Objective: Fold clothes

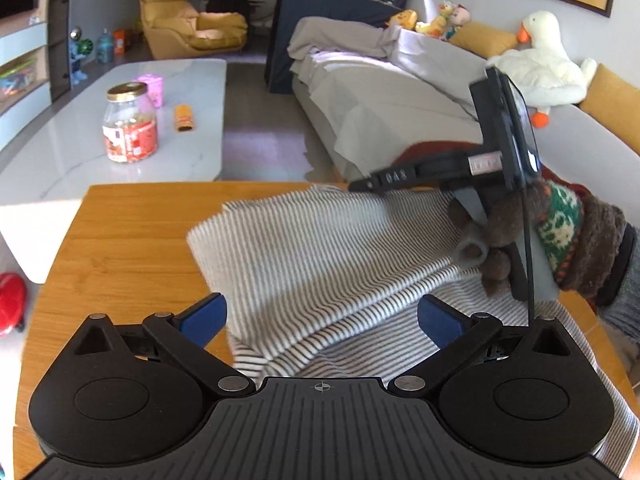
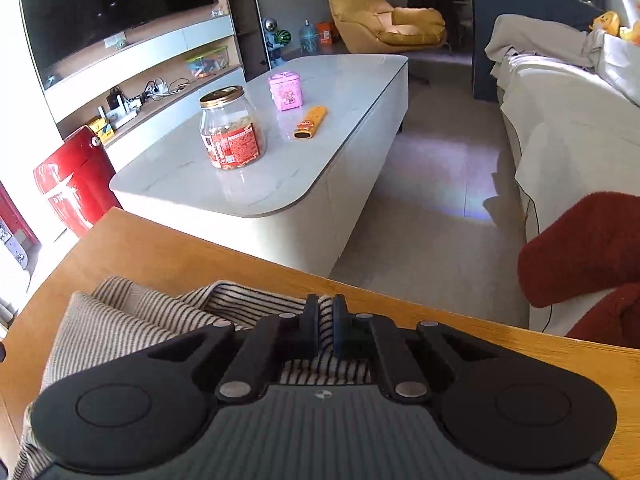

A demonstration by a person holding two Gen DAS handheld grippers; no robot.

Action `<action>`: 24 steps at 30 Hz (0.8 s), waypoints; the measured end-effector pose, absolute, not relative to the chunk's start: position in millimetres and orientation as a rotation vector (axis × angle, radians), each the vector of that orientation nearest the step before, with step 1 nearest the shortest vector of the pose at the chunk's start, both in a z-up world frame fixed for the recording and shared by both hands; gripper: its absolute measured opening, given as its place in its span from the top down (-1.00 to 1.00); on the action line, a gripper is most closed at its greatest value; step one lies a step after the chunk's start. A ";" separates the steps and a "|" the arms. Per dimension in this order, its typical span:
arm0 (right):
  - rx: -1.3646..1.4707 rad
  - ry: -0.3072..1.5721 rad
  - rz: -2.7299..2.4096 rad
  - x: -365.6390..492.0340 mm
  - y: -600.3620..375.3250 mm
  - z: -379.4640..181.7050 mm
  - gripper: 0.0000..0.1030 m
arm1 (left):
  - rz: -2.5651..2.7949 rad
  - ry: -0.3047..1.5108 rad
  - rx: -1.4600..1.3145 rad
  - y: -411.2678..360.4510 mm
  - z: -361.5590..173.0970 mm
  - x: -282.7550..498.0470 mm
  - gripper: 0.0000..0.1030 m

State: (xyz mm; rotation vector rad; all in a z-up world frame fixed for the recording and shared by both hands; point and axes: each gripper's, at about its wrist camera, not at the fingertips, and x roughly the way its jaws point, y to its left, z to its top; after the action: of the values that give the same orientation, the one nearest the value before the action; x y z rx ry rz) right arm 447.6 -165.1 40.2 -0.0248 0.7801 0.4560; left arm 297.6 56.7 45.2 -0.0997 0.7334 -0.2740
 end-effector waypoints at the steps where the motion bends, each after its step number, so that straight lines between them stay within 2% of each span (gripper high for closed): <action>1: -0.031 0.754 0.472 436.8 -168.0 50.7 0.89 | -0.256 0.725 -0.123 63.0 50.1 297.3 -1.00; 8: -0.068 0.639 0.595 312.4 -208.4 124.6 0.90 | -0.243 0.641 -0.230 93.7 84.4 283.9 -1.00; 13: -0.102 0.704 0.639 239.2 -215.4 116.9 0.90 | -0.279 0.617 -0.263 91.7 99.2 281.3 -1.00; 20: -0.166 0.820 0.669 197.9 -208.2 90.8 0.90 | -0.313 0.671 -0.207 66.1 86.4 277.0 -1.00; 23: -0.166 0.778 0.640 188.9 -221.2 102.0 0.79 | -0.276 0.734 -0.138 63.6 68.3 274.9 -1.00; 24: -0.138 0.753 0.611 189.1 -230.3 110.2 0.64 | -0.262 0.761 -0.111 64.6 61.8 274.6 -1.00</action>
State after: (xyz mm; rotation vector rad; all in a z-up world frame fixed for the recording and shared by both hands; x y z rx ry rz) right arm 189.1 -230.3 110.2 -0.1384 0.7528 0.6113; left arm 274.6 64.6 61.8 -0.1107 0.7606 -0.2616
